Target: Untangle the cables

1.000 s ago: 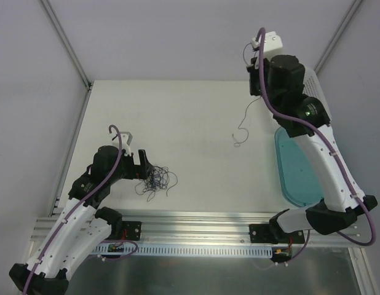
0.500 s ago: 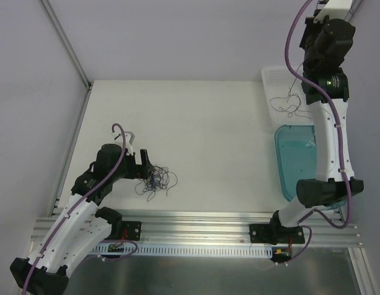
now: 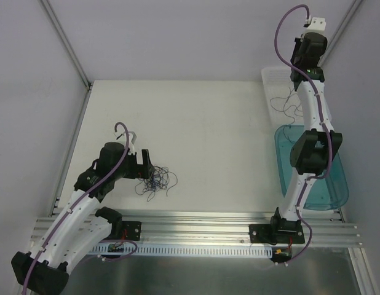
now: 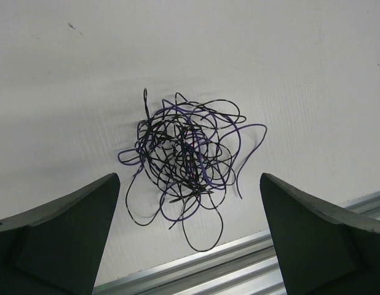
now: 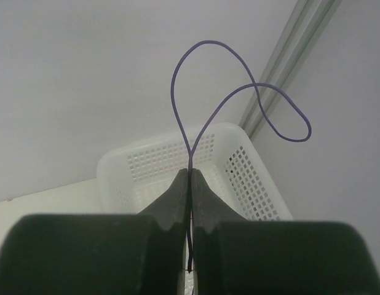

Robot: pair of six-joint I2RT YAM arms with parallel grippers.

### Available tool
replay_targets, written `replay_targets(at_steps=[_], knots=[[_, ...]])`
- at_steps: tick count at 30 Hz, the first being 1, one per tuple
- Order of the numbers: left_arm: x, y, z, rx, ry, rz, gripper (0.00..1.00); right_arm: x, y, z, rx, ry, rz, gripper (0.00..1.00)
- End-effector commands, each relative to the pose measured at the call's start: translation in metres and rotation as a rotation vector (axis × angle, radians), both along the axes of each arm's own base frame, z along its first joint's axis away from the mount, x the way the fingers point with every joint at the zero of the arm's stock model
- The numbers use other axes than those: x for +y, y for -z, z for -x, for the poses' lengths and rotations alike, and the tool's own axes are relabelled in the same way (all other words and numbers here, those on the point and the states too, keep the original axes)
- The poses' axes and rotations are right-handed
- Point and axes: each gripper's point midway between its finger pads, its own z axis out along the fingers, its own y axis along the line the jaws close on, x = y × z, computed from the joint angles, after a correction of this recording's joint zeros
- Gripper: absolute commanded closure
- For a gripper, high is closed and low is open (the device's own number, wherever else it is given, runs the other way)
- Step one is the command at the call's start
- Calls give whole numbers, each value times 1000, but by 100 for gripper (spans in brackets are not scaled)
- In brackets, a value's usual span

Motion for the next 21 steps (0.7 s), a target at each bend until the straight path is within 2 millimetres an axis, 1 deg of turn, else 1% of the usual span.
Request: replay_targets(at_steps=[1, 2, 4, 5, 7, 8, 9, 10, 11, 12, 14, 15, 16, 17, 18, 19, 21], knots=[[0, -2, -3, -5, -4, -1, 1, -16, -49, -1, -164, 30, -27, 99], [0, -1, -3, -2, -4, -1, 1, -22, -40, -1, -145, 40, -42, 99], [-1, -2, -3, -3, -3, 0, 1, -26, -20, -3, -105, 52, -65, 99], [0, -1, -4, -2, -6, 0, 1, -28, -1, -4, -70, 59, -84, 99], [-1, -1, -4, -1, -3, 0, 1, -28, 22, -3, -20, 58, -99, 90], [0, -1, -3, 0, -3, 0, 1, -27, 44, 1, 38, 59, -108, 71], [-1, -1, -3, -1, -1, 1, 1, -25, 53, 3, 60, 59, -122, 61], [0, -1, -3, -1, -3, 1, 1, -23, 60, 6, 83, 53, -132, 52], [-1, -1, -3, -3, 1, 1, 1, -22, 70, 11, 117, 55, -141, 42], [-1, -1, -2, -2, 5, 3, 1, -21, 74, 20, 132, 58, -157, 38], [-2, -3, -2, -7, 10, 7, 1, -16, 83, 32, 173, 47, -180, 33], [-2, -3, -2, -10, 13, 9, 1, -14, 82, 43, 182, 42, -190, 33], [-3, -3, -2, -11, 15, 9, 1, -10, 84, 50, 198, 26, -198, 32], [-3, -5, -1, -18, 19, 13, 1, -9, 82, 57, 200, 22, -206, 32], [-2, -6, -1, -23, 17, 13, 1, -9, 74, 67, 190, 17, -211, 32], [-2, -7, -1, -28, 19, 14, 1, -4, 87, 76, 223, 1, -240, 33], [-3, -9, 0, -39, 22, 19, 1, -10, 96, 90, 237, 6, -289, 32]])
